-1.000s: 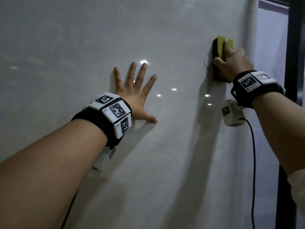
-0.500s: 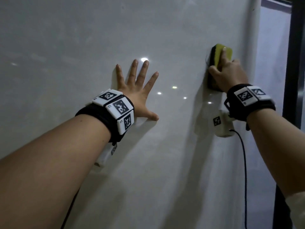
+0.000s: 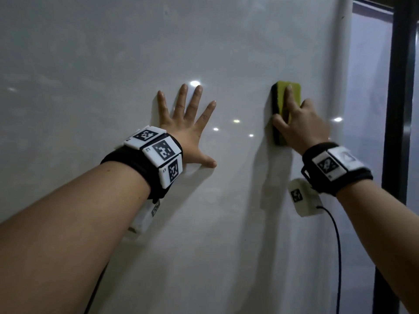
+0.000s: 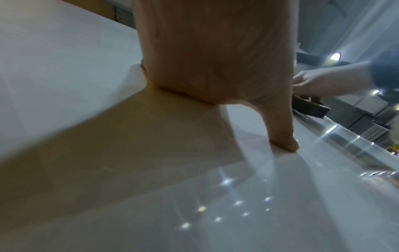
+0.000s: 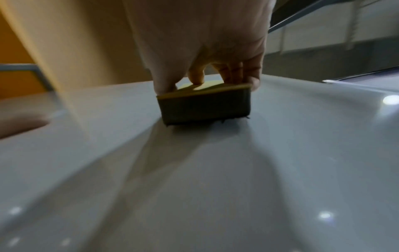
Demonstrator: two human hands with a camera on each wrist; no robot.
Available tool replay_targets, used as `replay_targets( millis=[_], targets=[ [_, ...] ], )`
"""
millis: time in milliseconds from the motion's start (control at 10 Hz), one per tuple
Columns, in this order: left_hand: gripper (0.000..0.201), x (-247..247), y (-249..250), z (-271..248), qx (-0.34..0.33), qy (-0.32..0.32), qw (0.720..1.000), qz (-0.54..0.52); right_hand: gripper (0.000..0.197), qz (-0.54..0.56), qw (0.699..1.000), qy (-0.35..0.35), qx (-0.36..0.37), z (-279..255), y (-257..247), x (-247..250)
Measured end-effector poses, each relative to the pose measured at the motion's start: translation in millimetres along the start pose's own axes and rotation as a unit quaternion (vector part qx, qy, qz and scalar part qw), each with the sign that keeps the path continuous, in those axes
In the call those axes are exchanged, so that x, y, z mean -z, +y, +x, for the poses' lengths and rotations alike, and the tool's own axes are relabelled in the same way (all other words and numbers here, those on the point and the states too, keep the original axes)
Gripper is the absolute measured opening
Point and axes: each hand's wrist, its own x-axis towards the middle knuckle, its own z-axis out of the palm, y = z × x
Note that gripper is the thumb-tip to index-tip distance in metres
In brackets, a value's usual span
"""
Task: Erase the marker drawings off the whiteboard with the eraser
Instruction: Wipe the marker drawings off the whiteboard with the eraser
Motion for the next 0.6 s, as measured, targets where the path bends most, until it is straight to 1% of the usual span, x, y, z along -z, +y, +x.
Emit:
replay_targets(
  millis=[100, 200, 300, 400, 500, 600],
  targets=[
    [0.127, 0, 0, -1, -0.003, 0.000, 1.000, -0.001, 0.068, -0.027, 0.999, 0.003, -0.029, -7, 20, -2],
    [0.127, 1, 0, -1, -0.004, 0.002, 1.000, -0.003, 0.067, 0.003, 0.994, -0.010, -0.107, 3, 31, 4],
    [0.127, 0, 0, -1, -0.005, 0.001, 1.000, -0.004, 0.068, 0.027, 0.995, -0.014, -0.094, -6, 15, -2],
    [0.127, 0, 0, -2, -0.004, 0.002, 1.000, -0.002, 0.069, 0.003, 1.000, -0.005, -0.025, -30, 10, -13],
    [0.127, 0, 1, -3, -0.005, 0.005, 1.000, -0.006, 0.068, -0.019, 0.998, -0.003, -0.054, -32, 31, -15],
    [0.127, 0, 0, -3, -0.005, 0.006, 1.000, -0.006, 0.068, 0.021, 0.988, -0.009, -0.151, -13, 42, -7]
  ],
)
